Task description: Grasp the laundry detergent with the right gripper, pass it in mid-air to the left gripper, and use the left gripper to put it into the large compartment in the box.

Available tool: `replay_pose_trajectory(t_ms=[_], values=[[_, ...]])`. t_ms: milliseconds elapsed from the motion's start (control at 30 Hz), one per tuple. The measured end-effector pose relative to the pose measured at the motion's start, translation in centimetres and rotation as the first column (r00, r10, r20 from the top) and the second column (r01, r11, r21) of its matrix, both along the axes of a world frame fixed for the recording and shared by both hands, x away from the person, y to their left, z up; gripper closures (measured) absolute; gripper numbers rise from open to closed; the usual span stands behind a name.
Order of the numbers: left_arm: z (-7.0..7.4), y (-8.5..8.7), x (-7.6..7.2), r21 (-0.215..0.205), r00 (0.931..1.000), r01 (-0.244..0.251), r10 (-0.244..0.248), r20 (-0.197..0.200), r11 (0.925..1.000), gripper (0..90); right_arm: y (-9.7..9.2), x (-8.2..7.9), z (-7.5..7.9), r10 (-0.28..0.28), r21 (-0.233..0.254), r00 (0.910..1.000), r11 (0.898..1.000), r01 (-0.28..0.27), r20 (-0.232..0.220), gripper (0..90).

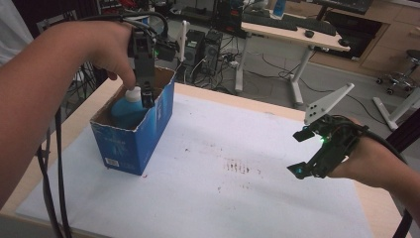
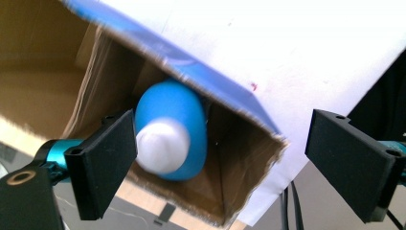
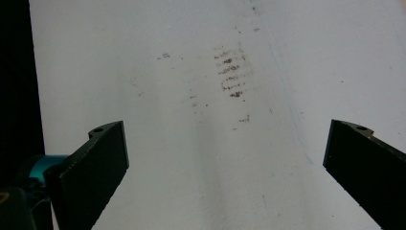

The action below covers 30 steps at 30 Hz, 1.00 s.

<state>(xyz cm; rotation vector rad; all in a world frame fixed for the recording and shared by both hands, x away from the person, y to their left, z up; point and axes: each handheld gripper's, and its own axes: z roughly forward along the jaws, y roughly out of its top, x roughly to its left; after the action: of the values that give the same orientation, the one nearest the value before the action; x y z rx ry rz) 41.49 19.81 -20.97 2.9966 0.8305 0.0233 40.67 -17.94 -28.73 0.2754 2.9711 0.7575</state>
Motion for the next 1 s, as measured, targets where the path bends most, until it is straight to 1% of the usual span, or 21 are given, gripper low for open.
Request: replay_pose_trajectory(t_ms=[67, 100, 200, 233, 267, 300, 367, 400, 433, 467, 533, 567, 633, 700, 767, 800, 833, 900, 967, 1000], values=[[0.0, -0.8, -0.1, -0.001, 0.9994, 0.035, -0.035, -0.006, 0.9994, 7.6, 0.1, 0.2, 0.1, 0.002, -0.017, 1.0000, 1.000, -0.003, -0.008, 0.9], [-0.1, -1.2, -0.1, 0.000, 0.9985, 0.053, -0.053, -0.015, 0.9986, 7.6, 0.1, 0.3, 0.1, 0.006, -0.025, 0.9999, 1.000, -0.006, -0.012, 0.9], [-0.3, -2.5, -0.3, -0.011, 0.9943, 0.103, -0.104, -0.024, 0.9946, 6.0, 0.2, 0.6, 0.2, 0.015, -0.059, 0.9996, 0.998, -0.016, -0.026, 0.9], [-0.4, -2.9, -0.3, -0.012, 0.9920, 0.124, -0.124, -0.025, 0.9923, 6.0, 0.3, 0.7, 0.2, 0.017, -0.080, 0.9992, 0.997, -0.020, -0.036, 0.9], [-0.5, -3.3, -0.4, -0.016, 0.9909, 0.132, -0.132, -0.026, 0.9912, 5.5, 0.3, 0.7, 0.1, 0.019, -0.103, 0.9987, 0.994, -0.024, -0.046, 0.9], [-0.6, -3.7, -0.4, -0.016, 0.9890, 0.145, -0.146, -0.024, 0.9892, 3.3, 0.4, 0.8, 0.1, 0.022, -0.130, 0.9983, 0.991, -0.029, -0.054, 0.9], [-0.8, -4.4, -0.3, -0.018, 0.9827, 0.182, -0.182, -0.031, 0.9832, 2.6, 0.4, 0.8, 0.1, 0.025, -0.173, 0.9967, 0.984, -0.038, -0.078, 0.9], [-0.9, -4.7, -0.3, -0.020, 0.9809, 0.190, -0.190, -0.039, 0.9816, 2.6, 0.4, 0.7, 0.1, 0.016, -0.192, 0.9962, 0.981, -0.032, -0.086, 0.9], [-1.0, -5.0, -0.3, -0.023, 0.9772, 0.208, -0.208, -0.040, 0.9779, 2.6, 0.4, 0.8, 0.0, 0.020, -0.209, 0.9964, 0.977, -0.037, -0.082, 0.9], [-1.1, -5.3, -0.3, -0.026, 0.9752, 0.216, -0.217, -0.043, 0.9760, 2.6, 0.4, 0.8, 0.0, 0.024, -0.222, 0.9962, 0.974, -0.042, -0.083, 0.9], [-1.3, -5.9, -0.3, -0.027, 0.9687, 0.242, -0.244, -0.048, 0.9698, 2.6, 0.3, 0.8, 0.1, 0.021, -0.242, 0.9965, 0.969, -0.040, -0.081, 0.9], [-1.5, -6.2, -0.3, -0.028, 0.9657, 0.253, -0.254, -0.054, 0.9671, 2.6, 0.3, 0.8, 0.1, 0.020, -0.249, 0.9962, 0.968, -0.040, -0.085, 0.9], [-1.8, -6.8, -0.4, -0.011, 0.9596, 0.277, -0.277, -0.047, 0.9608, 1.6, 0.1, 0.9, 0.1, 0.032, -0.264, 0.9961, 0.963, -0.053, -0.083, 0.9], [-2.0, -7.4, -0.4, -0.004, 0.9561, 0.289, -0.288, -0.052, 0.9574, 1.6, 0.0, 0.9, 0.2, 0.038, -0.287, 0.9963, 0.956, -0.059, -0.076, 0.8], [-2.1, -7.8, -0.5, 0.001, 0.9516, 0.304, -0.304, -0.046, 0.9525, 1.6, -0.1, 0.9, 0.3, 0.043, -0.297, 0.9964, 0.953, -0.063, -0.073, 0.9], [-2.2, -8.0, -0.5, -0.002, 0.9511, 0.305, -0.304, -0.052, 0.9525, 1.6, -0.2, 0.9, 0.4, 0.048, -0.302, 0.9964, 0.951, -0.067, -0.070, 0.9], [-2.3, -8.2, -0.5, -0.003, 0.9494, 0.310, -0.310, -0.050, 0.9506, 1.6, -0.3, 1.0, 0.4, 0.056, -0.310, 0.9962, 0.948, -0.074, -0.067, 0.9], [-2.5, -8.6, -0.6, -0.004, 0.9407, 0.336, -0.336, -0.049, 0.9420, 1.6, -0.3, 0.9, 0.4, 0.063, -0.327, 0.9958, 0.941, -0.081, -0.066, 0.9], [-2.7, -9.0, -0.8, -0.018, 0.9321, 0.358, -0.358, -0.054, 0.9337, 1.6, -0.4, 1.0, 0.3, 0.070, -0.336, 0.9953, 0.938, -0.089, -0.068, 0.9], [-2.8, -9.2, -0.8, -0.020, 0.9300, 0.362, -0.363, -0.059, 0.9319, 1.6, -0.5, 1.1, 0.3, 0.073, -0.342, 0.9949, 0.935, -0.093, -0.070, 0.9]])
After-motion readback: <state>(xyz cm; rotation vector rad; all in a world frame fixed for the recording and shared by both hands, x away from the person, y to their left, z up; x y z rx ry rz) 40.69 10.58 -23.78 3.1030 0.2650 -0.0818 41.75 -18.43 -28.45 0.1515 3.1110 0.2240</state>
